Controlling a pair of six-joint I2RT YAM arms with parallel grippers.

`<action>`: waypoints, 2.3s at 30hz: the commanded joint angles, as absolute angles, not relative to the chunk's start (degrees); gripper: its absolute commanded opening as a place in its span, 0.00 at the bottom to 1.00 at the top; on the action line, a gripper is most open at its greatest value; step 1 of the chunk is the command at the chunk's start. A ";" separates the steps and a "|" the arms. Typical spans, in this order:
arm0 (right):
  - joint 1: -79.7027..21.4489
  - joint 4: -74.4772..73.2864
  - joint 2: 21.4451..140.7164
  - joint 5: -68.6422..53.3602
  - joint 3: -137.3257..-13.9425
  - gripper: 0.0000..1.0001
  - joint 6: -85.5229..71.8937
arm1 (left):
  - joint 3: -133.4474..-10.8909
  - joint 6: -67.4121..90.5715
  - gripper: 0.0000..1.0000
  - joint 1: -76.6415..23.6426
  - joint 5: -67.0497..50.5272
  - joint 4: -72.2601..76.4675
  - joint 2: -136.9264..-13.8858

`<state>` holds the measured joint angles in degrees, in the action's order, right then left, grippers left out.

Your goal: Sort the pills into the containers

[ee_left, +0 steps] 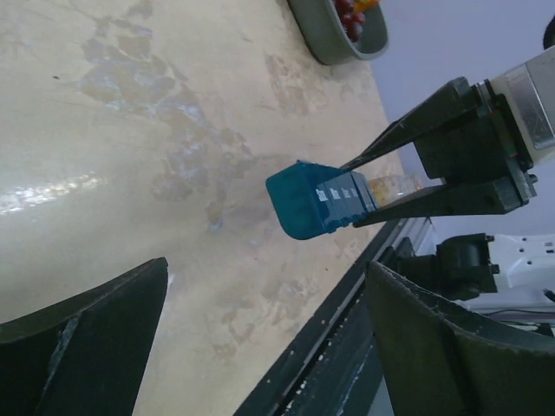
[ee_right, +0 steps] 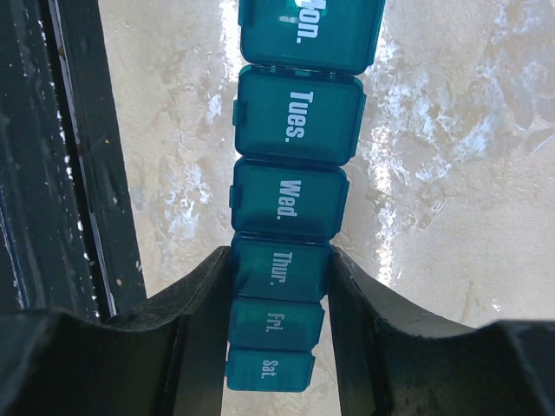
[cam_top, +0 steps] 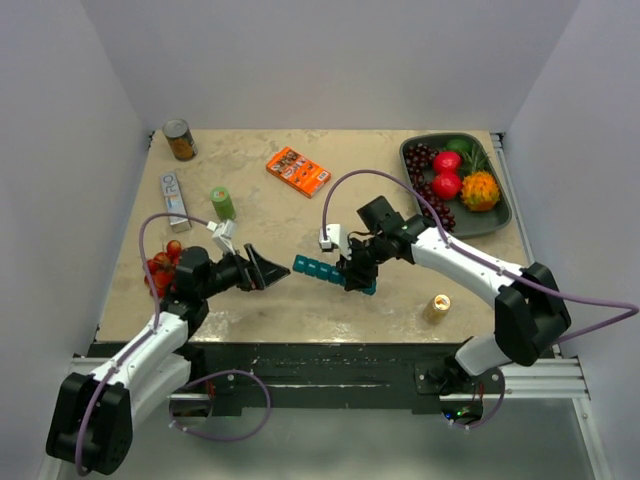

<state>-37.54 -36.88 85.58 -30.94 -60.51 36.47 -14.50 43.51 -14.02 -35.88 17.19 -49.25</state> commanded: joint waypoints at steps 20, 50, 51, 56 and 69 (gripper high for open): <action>-37.79 -35.07 82.88 -35.59 -59.24 0.15 39.02 | -15.29 61.17 0.79 -28.30 -30.76 45.17 -66.09; -39.64 -32.96 80.42 -33.93 -56.60 0.15 40.08 | -18.20 64.34 0.13 -31.46 -31.03 45.26 -72.07; -39.64 -33.05 80.33 -34.01 -56.43 0.15 40.17 | -17.85 64.60 0.09 -31.46 -31.29 45.52 -72.07; -39.55 -33.66 79.72 -35.07 -56.16 0.16 41.13 | -16.44 64.60 0.00 -31.46 -33.04 48.77 -72.42; -38.67 -35.95 81.74 -38.49 -57.57 0.21 40.87 | -14.24 58.63 0.00 -31.46 -34.89 47.99 -72.25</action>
<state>-39.09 -35.92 81.41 -34.24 -56.27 40.16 -15.09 63.44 -31.16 -33.32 45.25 -72.55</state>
